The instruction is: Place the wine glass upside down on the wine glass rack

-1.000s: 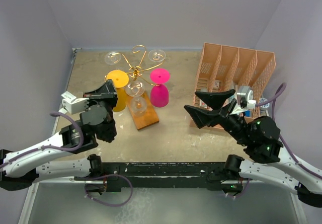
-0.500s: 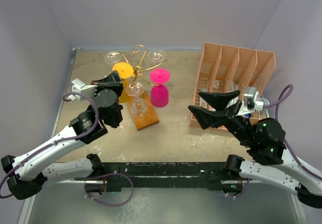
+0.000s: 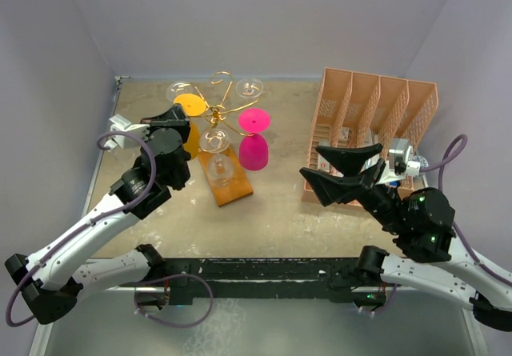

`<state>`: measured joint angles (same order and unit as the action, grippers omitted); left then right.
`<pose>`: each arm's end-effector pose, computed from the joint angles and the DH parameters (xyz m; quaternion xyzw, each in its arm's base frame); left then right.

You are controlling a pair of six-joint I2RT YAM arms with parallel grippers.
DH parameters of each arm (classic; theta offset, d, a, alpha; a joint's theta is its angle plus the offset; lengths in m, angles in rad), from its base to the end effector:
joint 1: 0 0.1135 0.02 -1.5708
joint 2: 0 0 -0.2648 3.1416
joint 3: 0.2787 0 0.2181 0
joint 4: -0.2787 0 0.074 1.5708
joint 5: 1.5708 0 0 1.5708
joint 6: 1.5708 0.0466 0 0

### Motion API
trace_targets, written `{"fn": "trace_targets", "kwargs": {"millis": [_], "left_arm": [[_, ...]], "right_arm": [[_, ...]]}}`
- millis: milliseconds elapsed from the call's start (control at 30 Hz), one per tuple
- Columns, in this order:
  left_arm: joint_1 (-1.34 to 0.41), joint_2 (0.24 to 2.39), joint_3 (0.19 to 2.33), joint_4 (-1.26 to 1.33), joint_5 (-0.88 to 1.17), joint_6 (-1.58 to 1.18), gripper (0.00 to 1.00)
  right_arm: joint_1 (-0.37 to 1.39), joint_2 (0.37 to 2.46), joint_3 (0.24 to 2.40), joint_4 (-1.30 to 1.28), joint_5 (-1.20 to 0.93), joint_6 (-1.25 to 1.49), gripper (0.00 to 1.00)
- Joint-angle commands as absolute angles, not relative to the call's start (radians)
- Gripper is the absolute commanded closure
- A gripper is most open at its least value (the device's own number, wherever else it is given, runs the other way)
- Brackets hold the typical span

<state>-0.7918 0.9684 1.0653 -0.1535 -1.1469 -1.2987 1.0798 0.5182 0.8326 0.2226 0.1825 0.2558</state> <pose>0.1468 -0.0882 0.4064 -0.5138 0.4976 -0.3013 0.6306 0.0422 0.0611 0.4279 -0.1245 0.4827 0.5008 0.7077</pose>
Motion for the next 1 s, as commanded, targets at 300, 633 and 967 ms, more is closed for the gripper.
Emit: {"fn": "trace_targets", "kwargs": {"millis": [300, 633, 967], "left_arm": [[-0.721, 0.879, 1.094, -0.212, -1.099, -1.339, 1.00], [-0.717, 0.822, 1.083, -0.257, -1.097, -1.345, 1.00], [-0.718, 0.776, 1.061, -0.329, -1.012, -1.349, 1.00]], "right_arm": [[1.083, 0.518, 0.846, 0.271, 0.156, 0.270, 0.28], [1.083, 0.536, 0.855, 0.300, 0.135, 0.264, 0.28], [1.083, 0.543, 0.831, 0.332, 0.130, 0.276, 0.28]]}}
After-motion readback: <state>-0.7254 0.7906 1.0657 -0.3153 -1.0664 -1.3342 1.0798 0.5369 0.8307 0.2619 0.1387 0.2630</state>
